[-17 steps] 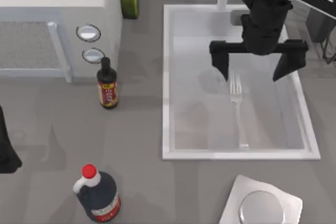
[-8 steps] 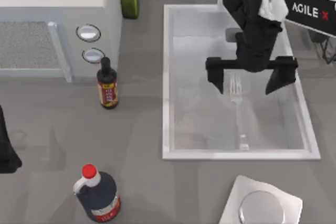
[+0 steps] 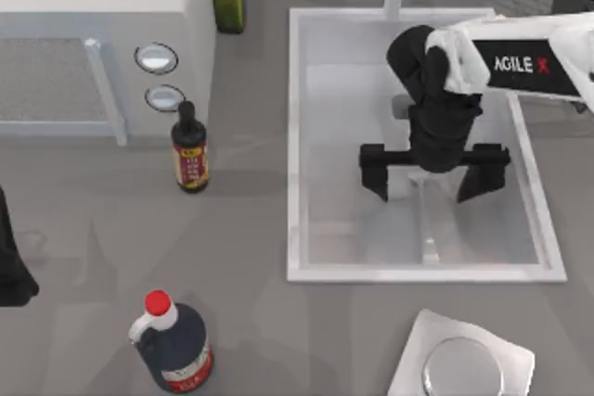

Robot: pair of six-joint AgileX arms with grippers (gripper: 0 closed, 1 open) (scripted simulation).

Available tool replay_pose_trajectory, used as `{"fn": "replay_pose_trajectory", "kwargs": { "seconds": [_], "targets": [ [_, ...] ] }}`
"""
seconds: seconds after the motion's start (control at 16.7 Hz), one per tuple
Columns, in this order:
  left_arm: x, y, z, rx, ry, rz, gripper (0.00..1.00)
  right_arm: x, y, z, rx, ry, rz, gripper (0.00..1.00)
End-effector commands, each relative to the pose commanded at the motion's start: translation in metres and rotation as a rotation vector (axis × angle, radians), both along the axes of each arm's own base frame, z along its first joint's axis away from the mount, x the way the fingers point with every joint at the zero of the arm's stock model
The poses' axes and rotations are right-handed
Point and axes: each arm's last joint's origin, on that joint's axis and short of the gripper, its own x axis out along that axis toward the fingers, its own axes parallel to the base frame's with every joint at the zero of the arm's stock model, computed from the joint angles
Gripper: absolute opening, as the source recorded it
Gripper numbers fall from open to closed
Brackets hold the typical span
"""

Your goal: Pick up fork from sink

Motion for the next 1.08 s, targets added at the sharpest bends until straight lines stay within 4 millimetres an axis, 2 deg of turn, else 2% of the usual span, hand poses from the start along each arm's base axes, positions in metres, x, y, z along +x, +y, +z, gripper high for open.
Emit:
{"fn": "replay_pose_trajectory", "kwargs": {
  "seconds": [0.18, 0.96, 1.08],
  "targets": [
    [0.0000, 0.0000, 0.0000, 0.000, 0.000, 0.000, 1.00, 0.0000, 0.0000, 0.0000, 0.000, 0.000, 0.000, 1.00],
    [0.0000, 0.0000, 0.0000, 0.000, 0.000, 0.000, 1.00, 0.0000, 0.0000, 0.0000, 0.000, 0.000, 0.000, 0.02],
    [0.0000, 0.0000, 0.0000, 0.000, 0.000, 0.000, 1.00, 0.0000, 0.0000, 0.0000, 0.000, 0.000, 0.000, 0.00]
  ]
}}
